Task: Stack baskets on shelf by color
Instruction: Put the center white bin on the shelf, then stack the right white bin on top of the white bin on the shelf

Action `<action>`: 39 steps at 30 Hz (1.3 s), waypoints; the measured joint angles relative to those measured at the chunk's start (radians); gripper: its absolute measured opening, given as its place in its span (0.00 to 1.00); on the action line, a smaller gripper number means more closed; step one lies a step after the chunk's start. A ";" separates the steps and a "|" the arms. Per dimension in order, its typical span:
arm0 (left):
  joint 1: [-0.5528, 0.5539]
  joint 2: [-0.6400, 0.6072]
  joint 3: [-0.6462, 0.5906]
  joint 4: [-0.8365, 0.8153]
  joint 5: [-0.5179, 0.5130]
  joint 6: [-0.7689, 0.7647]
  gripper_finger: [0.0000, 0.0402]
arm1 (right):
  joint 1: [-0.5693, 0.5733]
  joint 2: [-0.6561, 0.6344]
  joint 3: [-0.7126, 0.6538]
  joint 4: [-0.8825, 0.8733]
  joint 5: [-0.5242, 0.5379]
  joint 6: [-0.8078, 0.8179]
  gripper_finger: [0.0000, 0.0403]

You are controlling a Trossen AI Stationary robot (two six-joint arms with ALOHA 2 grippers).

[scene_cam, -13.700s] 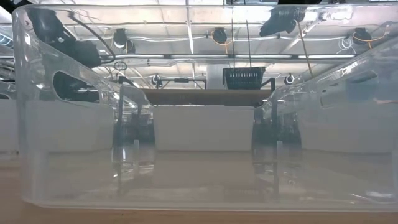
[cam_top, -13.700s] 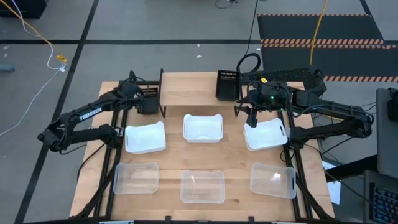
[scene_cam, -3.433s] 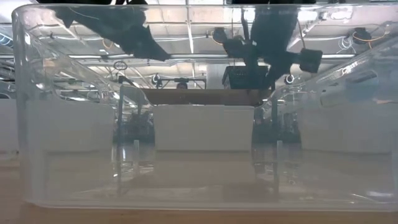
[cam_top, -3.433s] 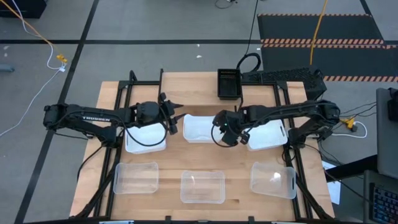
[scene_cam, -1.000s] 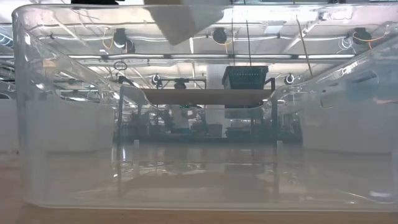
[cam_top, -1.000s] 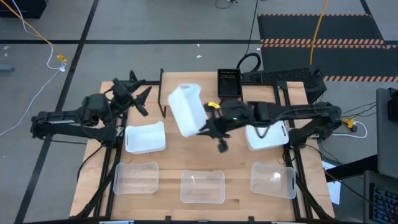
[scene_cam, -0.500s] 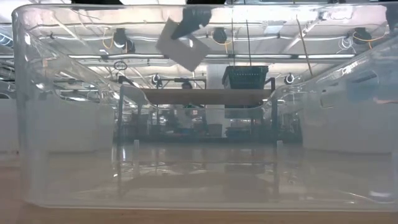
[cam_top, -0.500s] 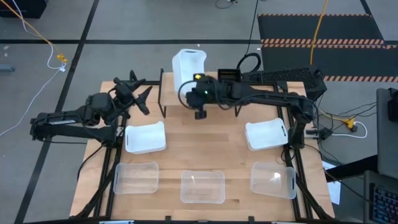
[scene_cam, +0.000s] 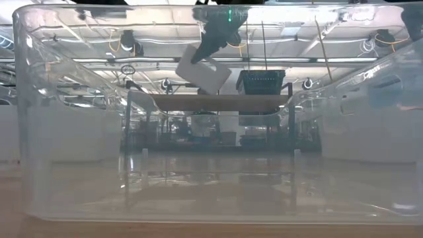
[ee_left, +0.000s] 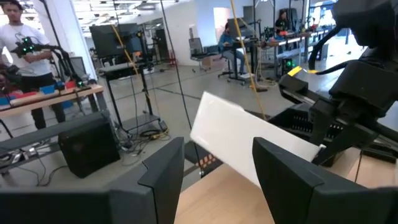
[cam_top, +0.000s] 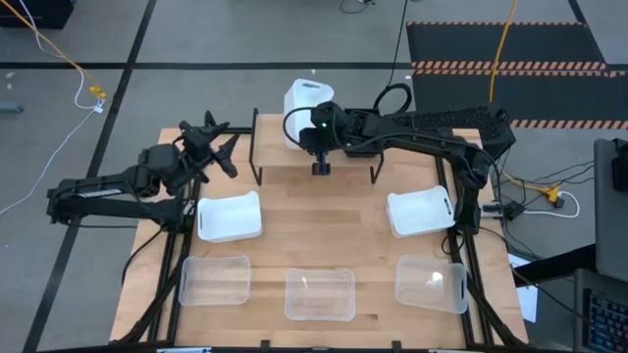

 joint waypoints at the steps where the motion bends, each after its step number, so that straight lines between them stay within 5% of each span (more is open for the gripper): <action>1: 0.003 0.004 0.000 0.000 0.000 0.000 0.48 | 0.000 0.000 -0.007 0.004 -0.003 0.000 0.01; 24: 0.022 0.030 0.000 0.008 0.000 0.005 0.48 | 0.000 0.000 -0.037 -0.043 0.001 0.148 0.02; 39: 0.022 0.029 0.000 0.021 0.000 0.051 0.48 | 0.006 -0.039 -0.039 -0.025 0.001 0.110 0.29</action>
